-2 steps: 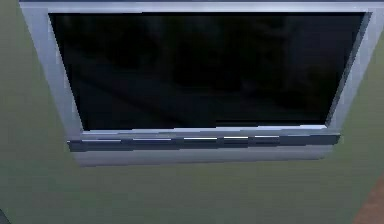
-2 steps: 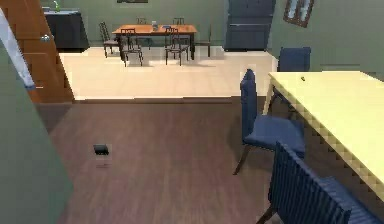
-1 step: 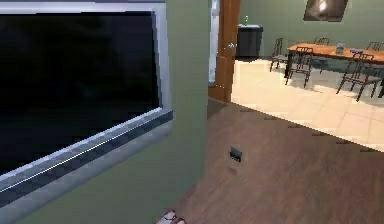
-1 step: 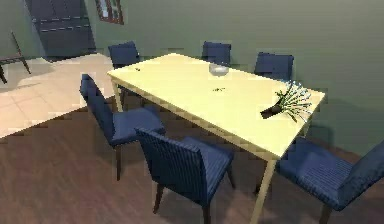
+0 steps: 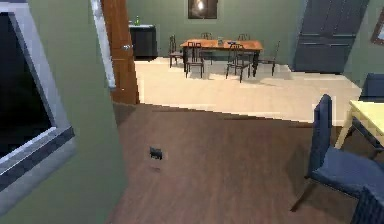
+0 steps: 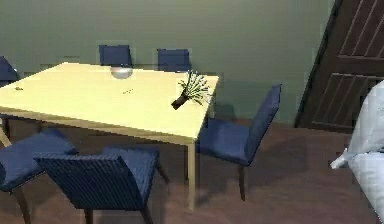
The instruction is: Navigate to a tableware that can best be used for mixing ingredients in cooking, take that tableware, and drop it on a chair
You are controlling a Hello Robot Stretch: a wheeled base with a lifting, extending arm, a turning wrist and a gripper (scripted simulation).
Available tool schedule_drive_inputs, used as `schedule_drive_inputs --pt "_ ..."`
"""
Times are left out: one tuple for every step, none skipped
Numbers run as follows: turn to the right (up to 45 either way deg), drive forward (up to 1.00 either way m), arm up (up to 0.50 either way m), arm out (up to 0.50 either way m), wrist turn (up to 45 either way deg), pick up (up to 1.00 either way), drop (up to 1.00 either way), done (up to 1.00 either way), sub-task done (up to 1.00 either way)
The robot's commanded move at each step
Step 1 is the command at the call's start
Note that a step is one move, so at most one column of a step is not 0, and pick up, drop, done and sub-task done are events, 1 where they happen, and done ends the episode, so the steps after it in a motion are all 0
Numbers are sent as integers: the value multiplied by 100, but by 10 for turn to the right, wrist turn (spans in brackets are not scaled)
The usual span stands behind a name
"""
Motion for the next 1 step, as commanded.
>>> schedule_drive_inputs --pt "0 100 0 0 0 0 0 0 0"
